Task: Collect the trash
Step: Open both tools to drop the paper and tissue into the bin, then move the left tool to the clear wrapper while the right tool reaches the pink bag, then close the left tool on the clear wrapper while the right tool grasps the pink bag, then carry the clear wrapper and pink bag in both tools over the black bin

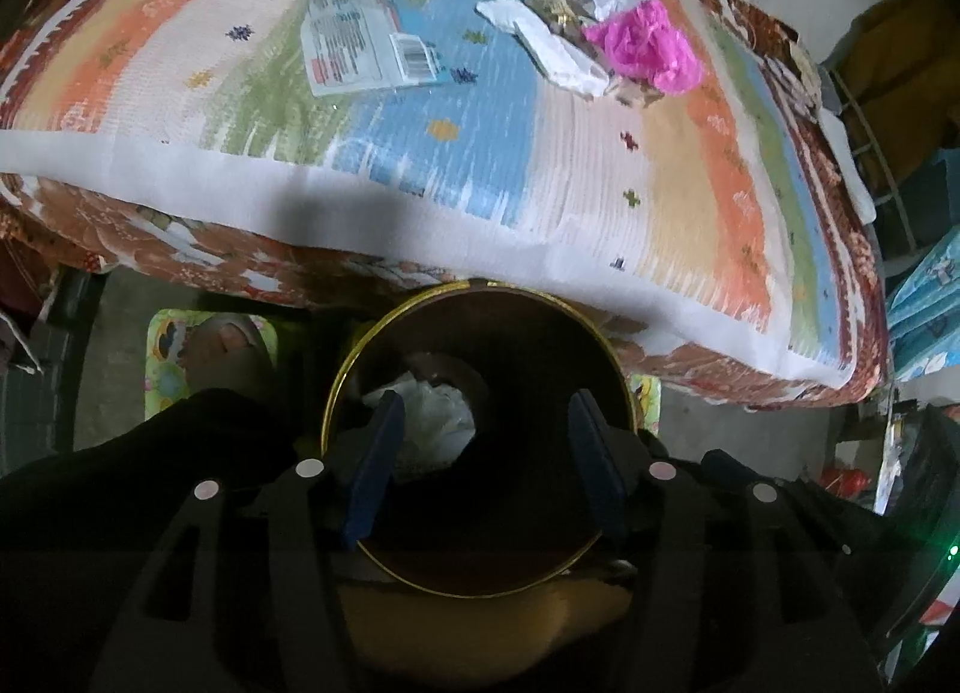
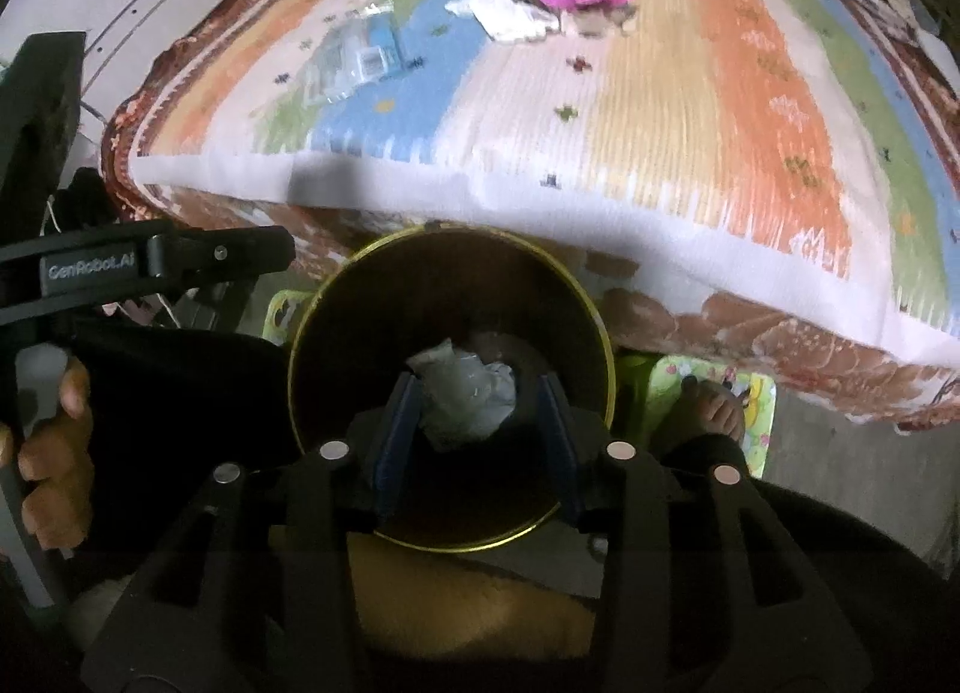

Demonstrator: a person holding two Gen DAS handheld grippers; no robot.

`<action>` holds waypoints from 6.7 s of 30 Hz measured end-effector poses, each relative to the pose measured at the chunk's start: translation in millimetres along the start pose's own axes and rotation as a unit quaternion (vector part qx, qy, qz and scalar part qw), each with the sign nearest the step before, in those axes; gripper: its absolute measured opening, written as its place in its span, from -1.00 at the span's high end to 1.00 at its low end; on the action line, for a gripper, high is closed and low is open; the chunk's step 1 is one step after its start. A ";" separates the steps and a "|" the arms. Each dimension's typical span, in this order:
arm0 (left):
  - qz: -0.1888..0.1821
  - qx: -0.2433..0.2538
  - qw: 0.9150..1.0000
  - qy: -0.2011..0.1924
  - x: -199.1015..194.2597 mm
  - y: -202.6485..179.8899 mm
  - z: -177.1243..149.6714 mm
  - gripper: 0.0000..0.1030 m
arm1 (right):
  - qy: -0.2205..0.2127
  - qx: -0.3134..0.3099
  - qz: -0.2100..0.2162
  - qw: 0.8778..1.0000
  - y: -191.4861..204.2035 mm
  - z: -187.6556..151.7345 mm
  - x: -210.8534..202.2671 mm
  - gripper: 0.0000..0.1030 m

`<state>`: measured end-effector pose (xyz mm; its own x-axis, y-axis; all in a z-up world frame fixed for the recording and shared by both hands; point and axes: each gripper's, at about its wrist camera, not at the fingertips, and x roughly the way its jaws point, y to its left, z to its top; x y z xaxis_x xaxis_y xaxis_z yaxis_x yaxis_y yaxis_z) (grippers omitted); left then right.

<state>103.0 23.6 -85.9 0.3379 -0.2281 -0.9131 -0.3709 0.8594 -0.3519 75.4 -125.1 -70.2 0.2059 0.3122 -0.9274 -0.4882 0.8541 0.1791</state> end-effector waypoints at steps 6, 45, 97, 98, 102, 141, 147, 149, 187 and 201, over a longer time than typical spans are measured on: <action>0.001 -0.007 1.000 -0.026 -19.7 7.3 6.5 -0.33 | -0.034 -0.003 0.000 0.999 0.6 8.2 -23.2 0.10; 0.091 0.017 0.992 -0.091 -36.1 32.6 150.6 -0.89 | -0.172 -0.064 -0.035 0.982 -20.6 132.0 -53.0 -0.82; -0.096 -0.036 0.995 0.007 81.2 133.3 246.1 -0.03 | -0.106 -0.039 -0.040 0.993 -72.2 249.5 74.8 0.11; -0.085 -0.040 0.995 0.011 82.3 132.8 247.1 0.06 | -0.105 -0.038 -0.041 0.993 -73.3 249.3 75.8 0.20; -0.061 -0.038 0.997 0.015 83.0 126.0 251.3 0.57 | -0.101 -0.037 -0.047 0.993 -74.9 248.7 78.9 0.45; -0.023 0.099 0.991 -0.091 -41.4 -1.6 216.2 1.00 | -0.149 -0.078 -0.038 0.985 -38.2 209.3 -3.4 0.96; -0.031 0.100 0.989 -0.108 -60.3 -10.3 198.4 1.00 | -0.160 -0.082 -0.030 0.983 -28.7 195.2 -21.0 0.96; -0.032 0.105 0.987 -0.114 -65.5 -13.8 189.7 1.00 | -0.162 -0.085 -0.031 0.983 -25.9 190.6 -25.4 0.96; -0.015 0.192 0.973 -0.130 -79.4 -55.5 43.8 1.00 | -0.190 -0.081 -0.026 0.978 7.3 58.1 -67.8 0.96; 0.029 0.184 0.981 -0.063 -38.1 -44.9 3.4 1.00 | -0.125 -0.063 -0.031 0.990 9.8 14.1 -35.4 0.97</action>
<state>109.7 -4.7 -34.6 0.4381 -0.1358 -0.8886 -0.0638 0.9813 -0.1814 75.3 -121.9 -31.0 0.4340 0.3682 -0.8223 -0.5677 0.8204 0.0678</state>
